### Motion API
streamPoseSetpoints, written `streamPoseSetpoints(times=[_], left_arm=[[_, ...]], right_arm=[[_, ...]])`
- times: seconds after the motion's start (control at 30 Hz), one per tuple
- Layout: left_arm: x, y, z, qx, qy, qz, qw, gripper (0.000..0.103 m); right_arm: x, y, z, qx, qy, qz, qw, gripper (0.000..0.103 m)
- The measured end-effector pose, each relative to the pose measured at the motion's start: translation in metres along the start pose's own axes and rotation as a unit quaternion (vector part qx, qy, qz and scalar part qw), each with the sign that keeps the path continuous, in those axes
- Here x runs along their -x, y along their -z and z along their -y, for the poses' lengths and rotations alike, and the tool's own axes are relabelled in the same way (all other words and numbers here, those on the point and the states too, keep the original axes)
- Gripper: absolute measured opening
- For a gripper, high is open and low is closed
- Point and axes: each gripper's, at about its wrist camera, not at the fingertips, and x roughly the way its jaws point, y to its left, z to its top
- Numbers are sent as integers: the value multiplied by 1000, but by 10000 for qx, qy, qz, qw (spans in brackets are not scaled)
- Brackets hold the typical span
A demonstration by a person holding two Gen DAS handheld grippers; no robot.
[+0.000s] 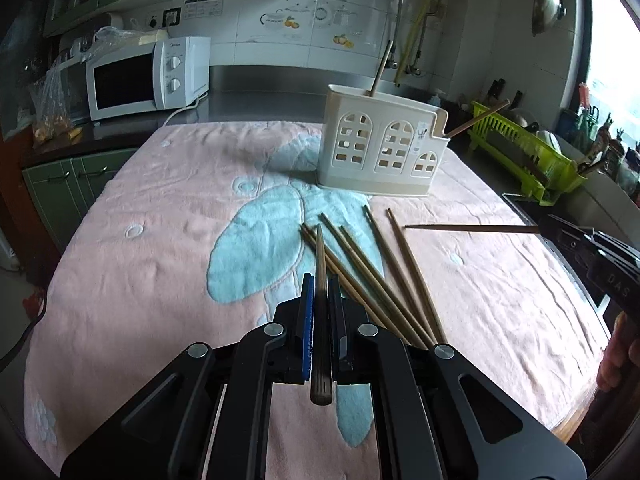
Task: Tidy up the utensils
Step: 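Carry the chopstick in the right tool over the holder while the left tool carries its chopstick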
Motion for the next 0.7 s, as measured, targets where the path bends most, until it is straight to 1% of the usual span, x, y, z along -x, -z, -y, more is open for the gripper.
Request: streamPoseSetpoints(times=[0.2,0.33,0.5,0.7], left_arm=[[-2,-20,-3,-77,165,113,9998,5],[-4,-41,-6,-87,295,163,9994,5],[-2,-80,-2,-282,304,321,9986,5],[4,-135,5,-438,460,539,9965,5]], right_arm=[[-1,-26,10,-83,-236,133,9996,7],[-4,-47,17,-122,-424,175,9989,7],[3,-80,30,-75,-522,324,9981,7],[17,-132,51,12,-662,481,9966,7]])
